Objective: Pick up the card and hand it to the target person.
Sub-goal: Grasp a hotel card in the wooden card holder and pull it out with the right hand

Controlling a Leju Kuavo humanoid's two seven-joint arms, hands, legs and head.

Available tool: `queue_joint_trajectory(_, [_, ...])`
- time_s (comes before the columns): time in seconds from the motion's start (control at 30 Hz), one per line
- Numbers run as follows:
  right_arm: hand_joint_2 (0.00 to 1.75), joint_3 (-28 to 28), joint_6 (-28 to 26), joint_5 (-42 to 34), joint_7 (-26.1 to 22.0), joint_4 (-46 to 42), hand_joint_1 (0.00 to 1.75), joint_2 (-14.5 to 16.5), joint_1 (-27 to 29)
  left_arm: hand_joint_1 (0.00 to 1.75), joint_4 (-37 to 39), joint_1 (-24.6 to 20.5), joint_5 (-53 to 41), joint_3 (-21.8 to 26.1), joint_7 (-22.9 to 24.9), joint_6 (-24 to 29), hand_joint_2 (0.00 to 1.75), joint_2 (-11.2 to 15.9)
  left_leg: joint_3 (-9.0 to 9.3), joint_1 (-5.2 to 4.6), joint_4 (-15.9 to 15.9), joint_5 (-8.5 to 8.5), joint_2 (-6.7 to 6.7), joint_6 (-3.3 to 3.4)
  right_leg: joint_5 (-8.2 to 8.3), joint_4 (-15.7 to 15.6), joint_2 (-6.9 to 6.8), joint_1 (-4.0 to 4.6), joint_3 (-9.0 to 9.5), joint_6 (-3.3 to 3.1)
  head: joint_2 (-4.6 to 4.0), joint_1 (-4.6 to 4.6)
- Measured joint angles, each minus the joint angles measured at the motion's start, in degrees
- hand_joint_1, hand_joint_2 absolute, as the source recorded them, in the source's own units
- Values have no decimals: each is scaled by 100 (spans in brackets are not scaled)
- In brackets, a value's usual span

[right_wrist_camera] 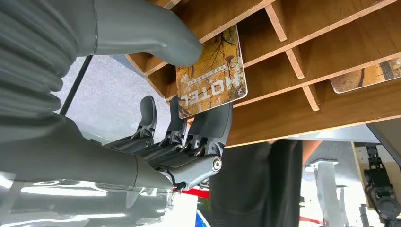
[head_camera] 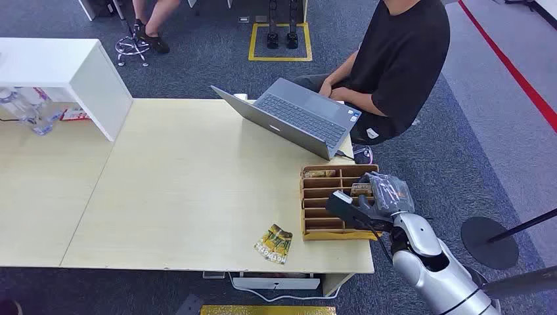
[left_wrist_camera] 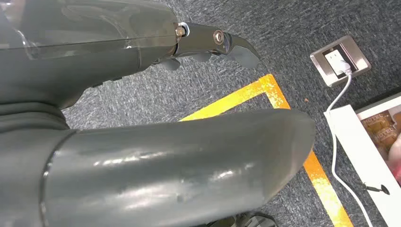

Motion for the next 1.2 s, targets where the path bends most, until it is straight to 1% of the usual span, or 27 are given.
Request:
queue_joint_trajectory(0.1, [175,1,-7,-3,0,12,111,1,-10,0,0,0,-5,0,1,0,0,0,0,0,0,0,0,0,0,0,-1,0,0,0,0,0])
queue_joint_trajectory(0.23, [175,1,-21,-3,0,36,123,1,-22,0,0,0,-10,0,-1,2,0,0,0,0,0,0,0,0,0,0,-1,0,0,0,0,0])
queue_joint_trajectory(0.4, [175,1,-24,-4,0,43,128,1,-28,0,0,0,-13,0,-1,2,0,-1,0,0,0,0,0,0,0,0,-1,0,0,0,0,0])
queue_joint_trajectory(1.2, [175,-1,-20,-14,16,43,130,1,-27,0,0,0,-40,0,-1,2,0,-9,1,0,0,0,0,0,0,0,0,0,0,0,0,0])
